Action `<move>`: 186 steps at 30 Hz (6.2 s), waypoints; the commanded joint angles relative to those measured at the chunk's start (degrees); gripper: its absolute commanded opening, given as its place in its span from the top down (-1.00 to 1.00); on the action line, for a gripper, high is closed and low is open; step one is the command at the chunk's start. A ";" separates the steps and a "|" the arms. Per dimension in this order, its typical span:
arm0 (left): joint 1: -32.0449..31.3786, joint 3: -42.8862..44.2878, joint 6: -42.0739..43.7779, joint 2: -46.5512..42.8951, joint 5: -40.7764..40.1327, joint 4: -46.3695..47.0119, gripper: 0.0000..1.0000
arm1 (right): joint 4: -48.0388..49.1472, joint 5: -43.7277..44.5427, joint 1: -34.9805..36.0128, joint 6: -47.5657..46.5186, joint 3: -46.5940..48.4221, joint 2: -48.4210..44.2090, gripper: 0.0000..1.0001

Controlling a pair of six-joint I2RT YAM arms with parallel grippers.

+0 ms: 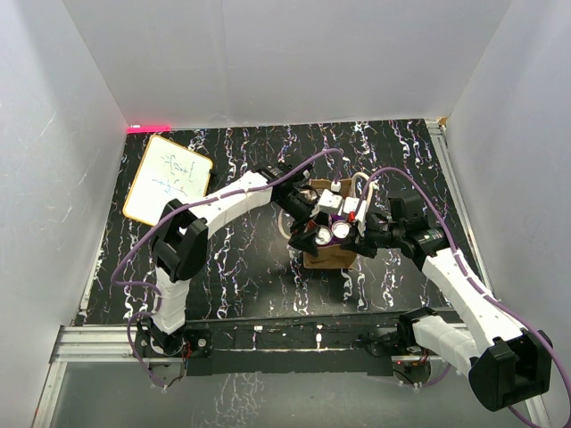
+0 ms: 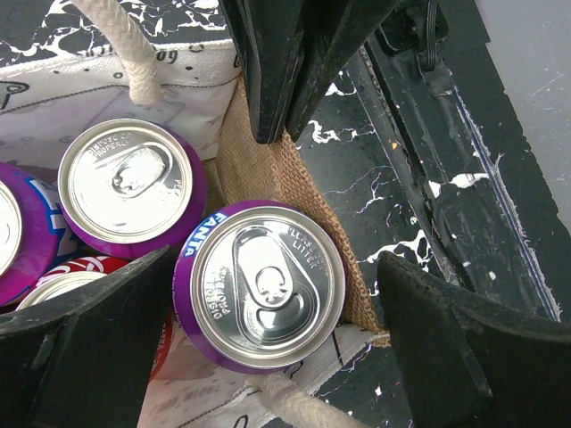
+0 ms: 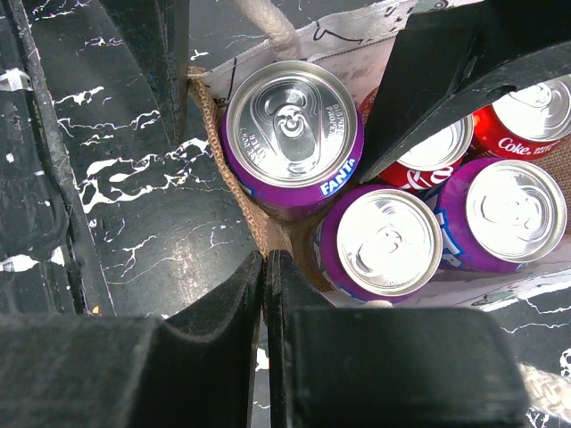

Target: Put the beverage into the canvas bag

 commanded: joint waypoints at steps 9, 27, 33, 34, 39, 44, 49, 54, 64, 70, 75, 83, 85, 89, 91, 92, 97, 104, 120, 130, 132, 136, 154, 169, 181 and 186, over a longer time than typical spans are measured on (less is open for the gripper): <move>-0.59 -2.21 -0.05 -2.51 -2.64 2.06 -0.88 | 1.84 2.02 -0.55 -0.24 0.06 -0.67 0.85; -0.27 -3.62 -2.50 -5.70 -2.45 7.59 -0.94 | 1.87 1.76 -0.59 -0.33 0.06 -0.74 0.84; 0.09 -2.89 -2.52 -6.84 -1.83 7.40 -0.94 | 1.86 1.66 -0.56 -0.35 0.15 -0.71 0.85; 0.09 -2.76 -2.72 -7.11 -1.89 7.58 -0.94 | 1.83 1.60 -0.57 -0.35 0.26 -0.71 0.85; 0.19 -2.48 -3.60 -8.34 -3.29 8.50 -0.94 | 1.81 1.14 -0.61 -0.26 0.19 -0.59 0.82; 0.26 -3.92 -3.62 -10.76 -5.11 10.28 -0.94 | 1.57 0.75 -0.59 -0.42 -0.01 -0.35 0.79; 1.23 -5.60 -5.58 -13.14 -5.74 13.09 -0.94 | 1.51 0.53 -0.55 -0.60 -0.28 -0.83 0.69; 2.13 -7.05 -11.96 -14.52 -6.07 18.04 -0.94 | 1.52 0.14 -0.52 -0.66 -0.47 -1.32 0.44; 2.11 -7.41 -17.94 -15.49 -12.27 22.03 -0.94 | 1.87 -0.33 -0.54 -0.05 -0.16 -1.76 0.16; 2.11 -5.34 -17.87 -16.84 -14.61 19.92 -0.94 | 3.28 1.43 -0.57 1.20 2.76 -1.84 0.01; 2.68 -2.98 -18.24 -18.58 -18.05 18.08 -0.94 | 1.36 3.83 -0.45 1.57 9.00 -0.65 -0.06; 9.10 -3.34 -25.74 -24.10 -21.19 20.59 -0.94 | 1.54 9.43 -0.44 11.54 18.58 -0.79 -0.30; 11.34 -4.30 -28.33 -25.74 -25.05 21.85 -0.95 | 1.04 12.62 -0.44 12.41 20.29 -0.46 -0.43; 14.70 -7.72 -30.91 -29.94 -34.58 24.42 -0.94 | 0.37 17.85 -0.44 12.35 23.10 0.08 -0.51; 16.57 -9.58 -31.62 -31.91 -40.34 26.01 -0.95 | 0.80 20.08 -0.44 13.42 24.45 0.57 -0.67; 17.66 -10.55 -31.95 -32.90 -43.53 26.94 -0.94 | 1.07 20.61 -0.51 14.09 25.14 1.13 -0.72; 25.48 -15.74 -37.33 -38.15 -54.95 32.26 -0.94 | 1.83 22.48 -0.48 16.88 29.20 5.36 -0.86; 34.76 -24.69 -43.30 -45.53 -48.83 37.31 -0.94 | 4.49 32.90 -0.57 24.86 35.74 13.29 -0.96; 47.84 -30.46 -57.59 -53.07 -50.76 40.89 -0.94 | 8.57 47.26 -0.64 30.22 41.08 15.22 -0.96; 47.91 -26.35 -57.36 -54.52 -41.55 35.66 -0.94 | 5.76 42.99 -3.11 29.82 42.47 8.16 -0.96; 47.92 -26.41 -58.33 -54.74 -41.88 36.19 -0.94 | 5.15 42.72 -3.25 30.01 42.57 7.18 -0.96; 47.97 -27.40 -57.72 -55.07 -42.57 37.45 -0.94 | 3.69 42.53 -3.52 30.83 42.89 5.45 -0.96; 47.88 -24.88 -50.67 -54.54 -35.69 27.57 -0.94 | 0.81 25.74 -17.38 28.03 42.71 1.41 -0.96; 48.84 -25.60 -55.95 -56.82 -45.62 28.37 -0.94 | 1.95 28.38 -18.09 31.43 38.51 1.04 -0.96; 48.85 -28.27 -56.78 -57.12 -38.71 30.88 -0.94 | 1.43 28.17 -18.89 30.85 37.31 -0.76 -0.96; 48.78 -28.13 -57.11 -57.20 -42.16 30.75 -0.94 | 1.16 28.56 -19.19 30.68 37.05 -1.49 -0.96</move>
